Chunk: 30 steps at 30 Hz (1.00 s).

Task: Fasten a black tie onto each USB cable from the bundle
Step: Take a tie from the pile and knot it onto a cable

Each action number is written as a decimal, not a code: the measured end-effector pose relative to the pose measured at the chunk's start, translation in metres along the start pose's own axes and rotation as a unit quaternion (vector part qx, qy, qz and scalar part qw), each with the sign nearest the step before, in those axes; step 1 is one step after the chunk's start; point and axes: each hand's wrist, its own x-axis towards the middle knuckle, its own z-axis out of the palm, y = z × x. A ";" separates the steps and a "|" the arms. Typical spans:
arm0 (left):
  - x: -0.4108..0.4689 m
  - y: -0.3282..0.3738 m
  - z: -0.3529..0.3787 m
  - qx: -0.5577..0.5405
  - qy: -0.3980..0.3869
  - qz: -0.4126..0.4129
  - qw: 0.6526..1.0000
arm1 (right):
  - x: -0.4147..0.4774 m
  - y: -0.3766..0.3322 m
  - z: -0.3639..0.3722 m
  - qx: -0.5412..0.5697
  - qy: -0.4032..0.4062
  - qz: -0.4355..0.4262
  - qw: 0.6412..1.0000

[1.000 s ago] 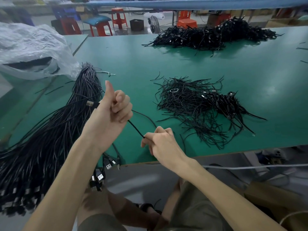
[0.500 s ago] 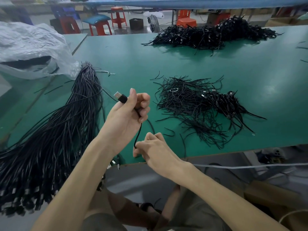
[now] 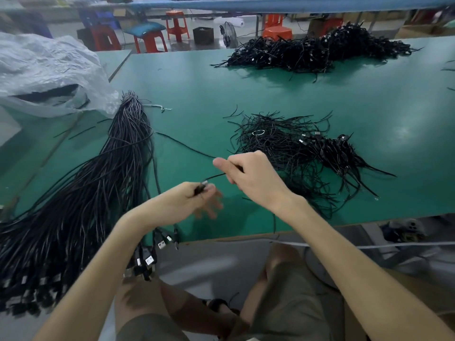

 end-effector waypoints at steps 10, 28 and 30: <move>0.014 0.006 0.018 -0.539 0.107 0.109 0.828 | -0.012 -0.027 0.057 0.276 0.060 0.056 0.958; -0.004 0.003 0.007 -0.007 0.098 -0.004 0.995 | 0.031 -0.019 0.043 0.023 0.042 0.079 0.996; 0.001 -0.008 0.004 -0.050 0.157 0.012 0.986 | 0.029 -0.020 0.039 0.037 0.053 0.062 0.996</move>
